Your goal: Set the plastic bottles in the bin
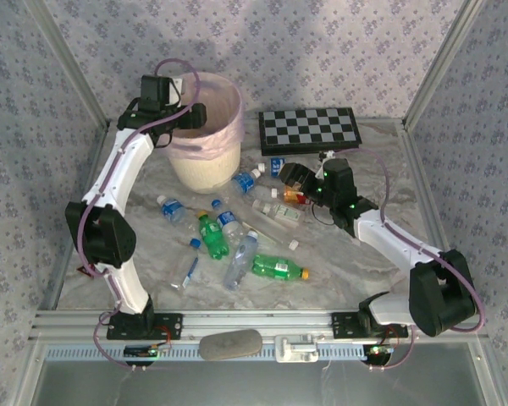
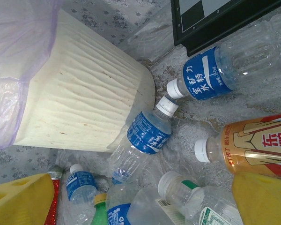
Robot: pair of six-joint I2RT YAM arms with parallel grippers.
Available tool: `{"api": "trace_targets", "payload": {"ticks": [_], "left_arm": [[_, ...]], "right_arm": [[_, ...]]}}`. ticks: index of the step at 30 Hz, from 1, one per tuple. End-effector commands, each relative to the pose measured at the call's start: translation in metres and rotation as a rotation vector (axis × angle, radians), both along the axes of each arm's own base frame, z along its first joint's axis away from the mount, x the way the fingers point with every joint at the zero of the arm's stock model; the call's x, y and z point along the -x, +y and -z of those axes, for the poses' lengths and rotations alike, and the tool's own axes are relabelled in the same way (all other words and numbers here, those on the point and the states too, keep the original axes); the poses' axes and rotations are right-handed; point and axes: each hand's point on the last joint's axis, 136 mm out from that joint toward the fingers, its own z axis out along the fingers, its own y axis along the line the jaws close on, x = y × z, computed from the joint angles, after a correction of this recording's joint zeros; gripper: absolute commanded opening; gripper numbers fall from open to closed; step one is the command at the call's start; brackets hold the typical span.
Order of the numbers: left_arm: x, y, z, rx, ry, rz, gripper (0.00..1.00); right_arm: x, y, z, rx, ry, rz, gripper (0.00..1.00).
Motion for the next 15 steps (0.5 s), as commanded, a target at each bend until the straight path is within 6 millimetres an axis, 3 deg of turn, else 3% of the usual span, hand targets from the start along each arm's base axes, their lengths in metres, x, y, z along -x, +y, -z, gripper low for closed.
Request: {"api": "trace_targets", "payload": {"ticks": [1,9,15], "left_arm": [[0.019,0.006,-0.052,0.022,-0.119,-0.012,0.90],[0.056,-0.010,-0.101,0.061,-0.278,0.036,1.00],[0.094,-0.027,-0.127,0.136,-0.400,0.109,1.00]], "right_arm": [[-0.002,-0.004,-0.003,0.021,-0.013,0.009,0.99],[-0.006,-0.004,-0.005,0.050,-0.001,0.007,0.99],[-0.009,-0.007,-0.006,0.094,0.002,0.011,0.99]]}}
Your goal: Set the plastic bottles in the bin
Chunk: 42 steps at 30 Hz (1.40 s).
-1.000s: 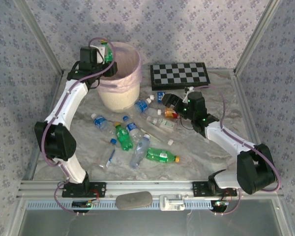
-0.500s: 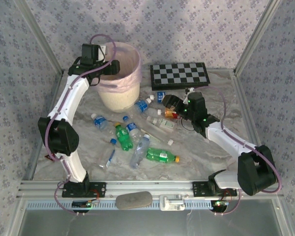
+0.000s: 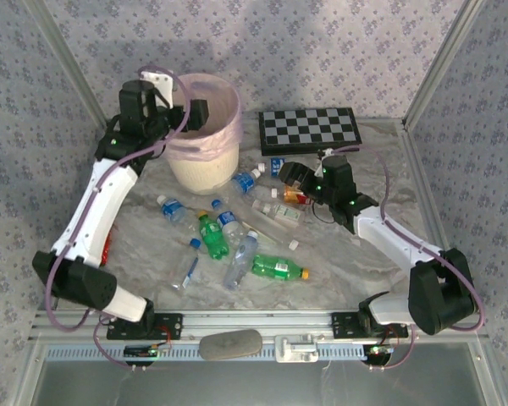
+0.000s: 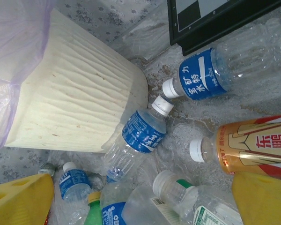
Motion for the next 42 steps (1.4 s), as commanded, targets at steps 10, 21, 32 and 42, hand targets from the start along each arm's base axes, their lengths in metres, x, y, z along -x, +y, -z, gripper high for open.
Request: {"api": "trace_targets", "payload": {"ticks": [10,21,32,42], "left_arm": [[0.076,-0.065,0.003,0.195,-0.176,0.252,1.00],[0.109,-0.129,0.115,0.203,0.071,0.329,1.00],[0.107,-0.123,0.163,0.224,0.168,0.199,1.00],[0.109,-0.116,0.165,0.194,0.167,0.178,1.00]], "right_arm": [[-0.017,-0.030,0.029,0.264,0.126,0.041,0.99],[-0.023,-0.044,0.084,0.430,0.337,0.050,0.99],[-0.034,-0.034,0.132,0.059,0.449,0.257,0.99],[-0.062,-0.037,0.148,-0.084,0.449,0.367,0.99]]}}
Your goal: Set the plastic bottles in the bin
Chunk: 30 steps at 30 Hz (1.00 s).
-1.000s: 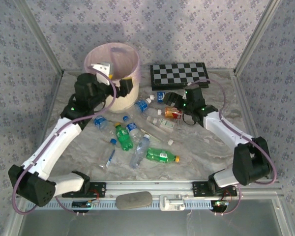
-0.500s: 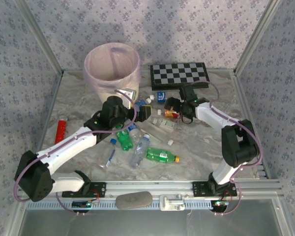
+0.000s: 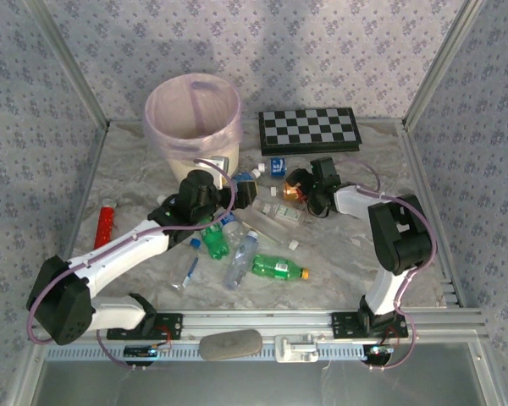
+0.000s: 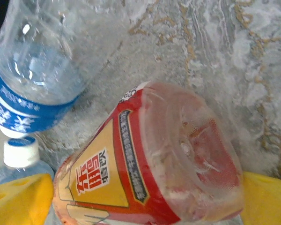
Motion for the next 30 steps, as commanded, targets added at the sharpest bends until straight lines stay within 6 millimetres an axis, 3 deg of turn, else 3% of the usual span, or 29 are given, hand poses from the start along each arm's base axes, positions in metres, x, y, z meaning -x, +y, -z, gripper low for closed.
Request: {"api": "trace_targets", "payload": {"ticks": [1,9,19,24,30], "left_arm": [[0.001,0.004,-0.011,0.012,-0.032,-0.020,1.00],[0.002,0.006,-0.015,-0.002,-0.042,-0.018,1.00],[0.001,0.006,-0.019,-0.016,-0.048,-0.019,1.00],[0.001,0.004,-0.018,-0.016,-0.047,-0.011,1.00],[0.004,-0.008,-0.023,-0.007,-0.056,0.061,1.00]], "right_arm": [[-0.016,-0.003,0.003,-0.056,-0.012,0.078,0.99],[-0.033,-0.010,0.012,-0.040,-0.020,0.127,0.94],[-0.044,-0.009,0.014,-0.058,-0.060,0.128,0.62],[-0.045,-0.015,-0.001,-0.044,-0.108,0.118,0.57],[-0.044,-0.023,-0.040,-0.054,-0.214,0.041,0.51]]}}
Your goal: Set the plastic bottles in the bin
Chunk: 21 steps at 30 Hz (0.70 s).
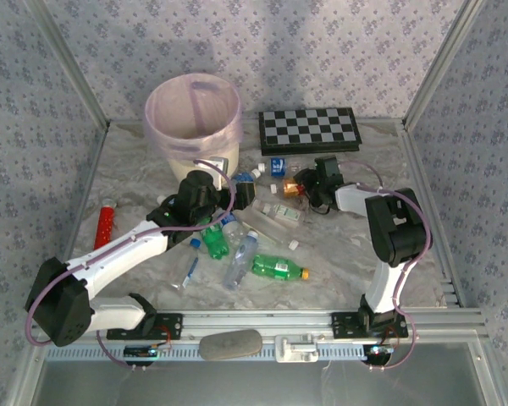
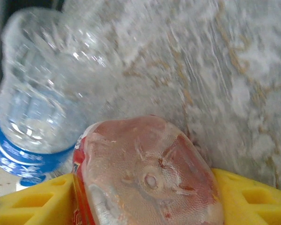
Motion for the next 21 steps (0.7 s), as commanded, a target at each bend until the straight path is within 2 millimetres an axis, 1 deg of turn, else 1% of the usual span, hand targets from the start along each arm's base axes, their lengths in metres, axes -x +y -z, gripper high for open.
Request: {"api": "trace_targets", "payload": {"ticks": [1,3,6,10,14,17,21], "left_arm": [[0.003,-0.014,-0.026,0.024,-0.053,0.075,1.00],[0.003,-0.018,-0.030,0.021,-0.063,0.102,1.00],[0.005,-0.026,-0.036,0.028,-0.071,0.162,1.00],[0.007,-0.040,-0.042,0.034,-0.065,0.270,1.00],[0.006,-0.052,-0.040,0.024,-0.036,0.356,1.00],[0.005,-0.060,-0.037,0.024,-0.005,0.402,1.00],[0.006,-0.071,-0.033,0.044,0.030,0.453,1.00]], "right_arm": [[-0.018,-0.008,-0.052,0.009,-0.188,-0.057,0.51],[-0.013,-0.006,-0.070,0.015,-0.230,-0.118,0.50],[-0.001,0.001,-0.096,0.035,-0.280,-0.235,0.50],[0.024,0.012,-0.129,0.080,-0.330,-0.392,0.50],[0.049,0.023,-0.161,0.103,-0.388,-0.529,0.49],[0.066,0.032,-0.180,0.102,-0.425,-0.606,0.49],[0.085,0.050,-0.191,0.083,-0.461,-0.700,0.49]]}}
